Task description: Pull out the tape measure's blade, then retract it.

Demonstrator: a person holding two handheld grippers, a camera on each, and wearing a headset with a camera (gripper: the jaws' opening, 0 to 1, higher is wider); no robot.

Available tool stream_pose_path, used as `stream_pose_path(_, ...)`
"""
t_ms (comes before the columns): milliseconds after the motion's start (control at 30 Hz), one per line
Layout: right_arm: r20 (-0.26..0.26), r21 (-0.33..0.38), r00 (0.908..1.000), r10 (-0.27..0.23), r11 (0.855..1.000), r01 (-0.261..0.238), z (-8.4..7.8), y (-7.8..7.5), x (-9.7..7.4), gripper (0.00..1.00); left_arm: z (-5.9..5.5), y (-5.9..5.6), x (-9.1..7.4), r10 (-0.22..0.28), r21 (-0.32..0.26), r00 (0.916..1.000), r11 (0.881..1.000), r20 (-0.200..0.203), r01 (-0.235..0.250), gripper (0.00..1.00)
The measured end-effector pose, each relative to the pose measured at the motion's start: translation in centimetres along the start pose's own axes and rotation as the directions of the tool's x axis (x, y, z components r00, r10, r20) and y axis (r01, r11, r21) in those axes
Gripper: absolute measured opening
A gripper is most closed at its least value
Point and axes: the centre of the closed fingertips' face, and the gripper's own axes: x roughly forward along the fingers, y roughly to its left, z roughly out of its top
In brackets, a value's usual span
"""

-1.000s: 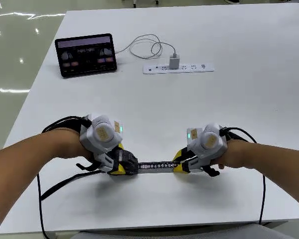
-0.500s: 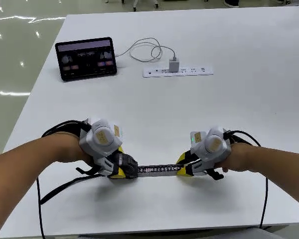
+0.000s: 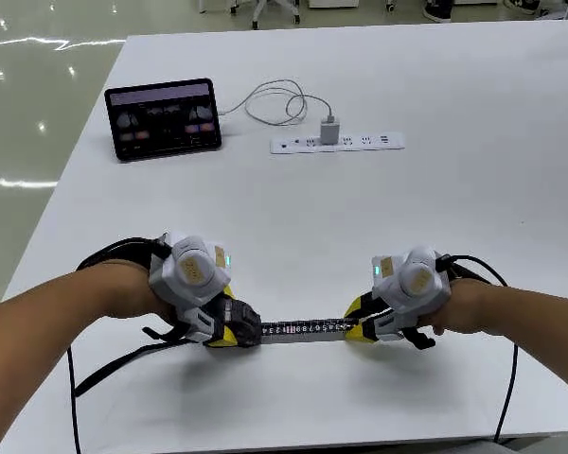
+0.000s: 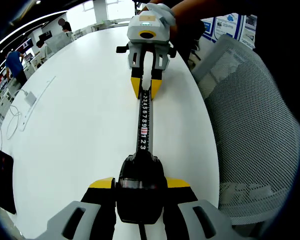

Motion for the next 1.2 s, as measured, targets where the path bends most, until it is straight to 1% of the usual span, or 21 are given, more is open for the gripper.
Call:
stream_pose_path(200,-0.006,0.005,1.0,-0.006,1.0,0.006,-0.6,-0.1,-0.6,0.11,0.0,0.0,0.0,0.0,0.0,1.0,1.0,0.001,0.0,0.32)
stream_pose_path(333,-0.004,0.01,1.0,-0.007,1.0,0.007,-0.7,0.0,-0.7,0.11,0.0,0.0,0.0,0.0,0.001,1.0,1.0,0.001,0.0,0.32)
stream_pose_path(767,-0.008,0.01,0.9999,-0.011,1.0,0.011,-1.4,-0.2,-1.1,0.11,0.0,0.0,0.0,0.002,-0.004,1.0,1.0,0.005,-0.002,0.32)
stream_pose_path(1200,-0.025,0.016,0.9996,-0.016,1.0,0.016,-2.8,-0.2,-2.3,0.11,0.0,0.0,0.0,0.006,-0.004,1.0,1.0,0.005,-0.006,0.32)
